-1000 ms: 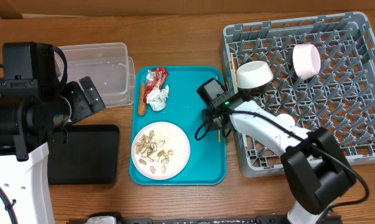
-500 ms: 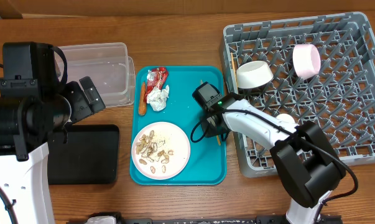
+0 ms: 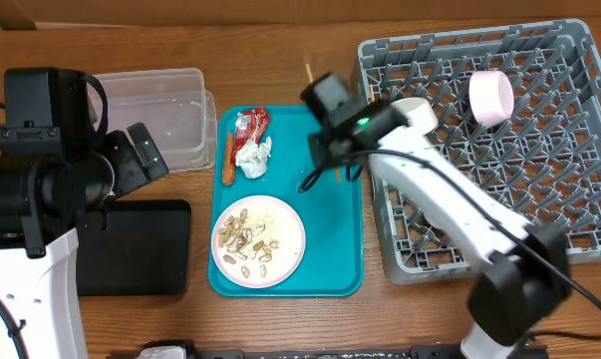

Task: Sort waste into correct bins and load items into the dishwasher

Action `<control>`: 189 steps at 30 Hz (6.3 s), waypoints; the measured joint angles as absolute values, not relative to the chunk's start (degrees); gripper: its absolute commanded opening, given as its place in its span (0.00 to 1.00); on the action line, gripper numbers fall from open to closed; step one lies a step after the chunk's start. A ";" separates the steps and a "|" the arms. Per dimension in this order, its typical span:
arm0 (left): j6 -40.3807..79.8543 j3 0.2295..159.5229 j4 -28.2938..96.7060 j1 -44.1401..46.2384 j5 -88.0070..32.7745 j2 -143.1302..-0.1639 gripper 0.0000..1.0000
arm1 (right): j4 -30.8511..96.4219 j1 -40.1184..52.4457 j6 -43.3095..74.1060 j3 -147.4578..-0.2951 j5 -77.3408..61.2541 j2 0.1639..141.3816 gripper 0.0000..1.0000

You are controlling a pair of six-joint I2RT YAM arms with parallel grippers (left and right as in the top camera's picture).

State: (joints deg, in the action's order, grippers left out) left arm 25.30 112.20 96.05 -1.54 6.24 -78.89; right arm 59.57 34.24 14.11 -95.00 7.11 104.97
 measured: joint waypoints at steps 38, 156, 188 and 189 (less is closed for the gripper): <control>25.30 112.20 96.05 -1.54 6.24 -78.89 1.00 | 62.24 24.10 4.34 -86.39 8.49 98.48 0.45; 23.81 112.12 96.23 -1.54 6.24 -78.89 1.00 | 11.20 15.73 -1.08 -3.51 -6.15 0.84 1.00; 28.56 107.96 76.23 20.60 6.94 -120.73 0.74 | 11.16 15.75 -1.06 -3.51 -6.17 0.84 1.00; 28.58 107.96 75.50 20.60 7.27 -122.28 0.74 | 11.22 15.73 -1.08 -3.51 -6.20 0.84 1.00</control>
